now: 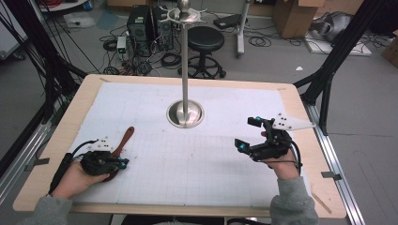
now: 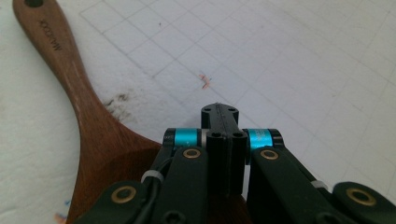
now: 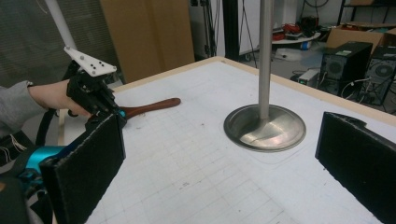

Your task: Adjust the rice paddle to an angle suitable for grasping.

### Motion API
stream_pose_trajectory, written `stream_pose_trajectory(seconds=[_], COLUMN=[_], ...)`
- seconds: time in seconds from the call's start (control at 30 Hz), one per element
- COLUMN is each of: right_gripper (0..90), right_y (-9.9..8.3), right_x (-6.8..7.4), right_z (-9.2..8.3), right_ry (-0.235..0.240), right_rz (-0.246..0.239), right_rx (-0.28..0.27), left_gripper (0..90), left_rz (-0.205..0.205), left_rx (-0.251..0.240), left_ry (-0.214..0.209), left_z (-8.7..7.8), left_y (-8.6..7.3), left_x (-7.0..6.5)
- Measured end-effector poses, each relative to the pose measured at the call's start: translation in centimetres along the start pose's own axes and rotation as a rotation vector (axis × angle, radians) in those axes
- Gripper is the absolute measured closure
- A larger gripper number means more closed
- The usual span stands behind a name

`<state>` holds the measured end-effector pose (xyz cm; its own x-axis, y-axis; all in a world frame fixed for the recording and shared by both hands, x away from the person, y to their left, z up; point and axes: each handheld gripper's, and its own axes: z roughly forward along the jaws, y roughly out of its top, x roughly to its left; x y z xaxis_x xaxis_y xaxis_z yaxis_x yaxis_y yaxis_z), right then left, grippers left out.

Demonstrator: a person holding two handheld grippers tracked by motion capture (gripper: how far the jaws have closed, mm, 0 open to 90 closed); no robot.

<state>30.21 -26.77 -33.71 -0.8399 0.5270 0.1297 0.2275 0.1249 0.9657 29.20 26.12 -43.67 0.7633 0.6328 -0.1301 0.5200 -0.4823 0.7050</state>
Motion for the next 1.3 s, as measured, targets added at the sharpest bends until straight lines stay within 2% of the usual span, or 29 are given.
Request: stream_pose_trajectory(seconds=[0.23,0.33,0.53,0.6,0.7,0.87,1.13,1.17,1.3], right_gripper=[0.1,0.1,0.1,0.1,0.1,0.1,0.1,0.1,0.1], right_y=[0.0,-0.1,0.0,0.0,0.0,0.0,0.0,0.0,0.0], right_x=[0.0,0.1,0.1,0.1,0.1,0.0,0.0,0.0,0.0], right_z=[0.3,0.4,0.1,-0.1,0.0,0.0,0.0,0.0,-0.1], right_ry=[0.000,0.004,0.002,0.003,0.005,0.004,0.007,0.006,0.010], right_rz=[-0.002,-0.004,0.000,0.004,0.001,0.005,0.001,0.003,0.007], right_rx=[0.008,0.013,-0.002,-0.003,-0.001,-0.001,-0.003,-0.005,-0.008], left_gripper=[89.5,89.4,89.5,89.5,89.4,89.4,89.4,89.5,89.4], left_rz=[-0.017,-0.021,-0.064,-0.076,-0.106,-0.107,-0.144,-0.190,-0.207], left_rx=[0.006,-0.030,-0.100,-0.108,-0.094,-0.058,-0.029,-0.044,-0.060], left_ry=[-0.002,0.002,0.076,0.101,0.135,0.165,0.188,0.201,0.204], left_z=[-0.6,-0.9,-2.1,-2.3,-2.2,-1.6,-0.4,-0.4,-0.2], left_y=[-0.3,0.0,0.9,1.1,1.2,1.5,2.0,1.9,1.9], left_x=[0.5,0.6,1.9,2.6,3.8,5.4,6.4,6.8,7.2])
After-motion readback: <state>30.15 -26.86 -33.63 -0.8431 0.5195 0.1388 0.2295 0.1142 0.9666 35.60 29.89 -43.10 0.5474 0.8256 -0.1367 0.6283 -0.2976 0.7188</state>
